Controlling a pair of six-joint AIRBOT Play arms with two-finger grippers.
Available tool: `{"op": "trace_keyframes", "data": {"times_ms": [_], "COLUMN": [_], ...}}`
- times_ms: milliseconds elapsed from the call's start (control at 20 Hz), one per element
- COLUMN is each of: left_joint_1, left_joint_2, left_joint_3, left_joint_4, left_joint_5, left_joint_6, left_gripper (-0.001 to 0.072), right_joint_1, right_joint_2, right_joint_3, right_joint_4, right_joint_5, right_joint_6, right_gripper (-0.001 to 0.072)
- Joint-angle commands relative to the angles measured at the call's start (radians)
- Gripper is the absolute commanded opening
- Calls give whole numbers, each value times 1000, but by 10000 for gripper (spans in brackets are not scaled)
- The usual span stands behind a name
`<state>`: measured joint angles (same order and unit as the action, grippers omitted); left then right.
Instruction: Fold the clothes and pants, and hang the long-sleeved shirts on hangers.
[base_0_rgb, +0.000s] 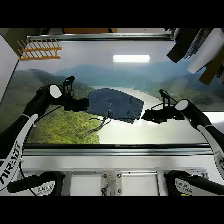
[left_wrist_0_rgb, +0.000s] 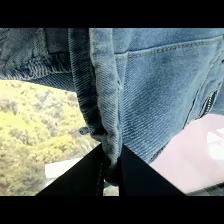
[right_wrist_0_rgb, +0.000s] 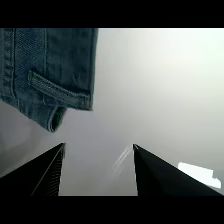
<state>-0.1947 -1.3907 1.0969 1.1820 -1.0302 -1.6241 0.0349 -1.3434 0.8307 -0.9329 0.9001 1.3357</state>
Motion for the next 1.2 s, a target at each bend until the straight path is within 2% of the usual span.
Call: {"op": "trace_keyframes", "data": {"times_ms": [0, 350, 400, 450, 500, 550, 700, 800, 950, 1150], "left_joint_1": [1, 1, 2, 2, 2, 3, 39, 77, 99, 75], "left_joint_2": [24, 24, 24, 24, 24, 24, 70, 146, 282, 466], "left_joint_3": [-37, -37, -37, -37, -37, -37, 2, 110, 344, 581], "left_joint_4": [2, 2, 2, 2, 2, 3, 3, 1, -7, -3], "left_joint_5": [13, 37, 40, 38, 35, 31, 26, 25, 24, 27], "left_joint_6": [1, 1, 2, 2, 1, 1, 2, 1, 1, 1], "left_gripper": [30, 30, 30, 30, 30, 30, 30, 30, 30, 30], "right_joint_1": [72, 82, 85, 86, 85, 83, 63, 34, 10, 11], "right_joint_2": [-140, -208, -208, -207, -204, -197, -111, -14, 142, 340], "right_joint_3": [89, 110, 111, 111, 113, 123, 220, 351, 589, 793], "right_joint_4": [39, 144, 144, 144, 143, 122, 8, -48, -51, -32], "right_joint_5": [-62, -54, -54, -44, -31, -9, 92, 193, 317, 328], "right_joint_6": [1, 0, -3, -4, -4, -4, -3, -3, 0, 50], "right_gripper": [477, 473, 409, 220, 89, 30, 29, 29, 28, 28]}}
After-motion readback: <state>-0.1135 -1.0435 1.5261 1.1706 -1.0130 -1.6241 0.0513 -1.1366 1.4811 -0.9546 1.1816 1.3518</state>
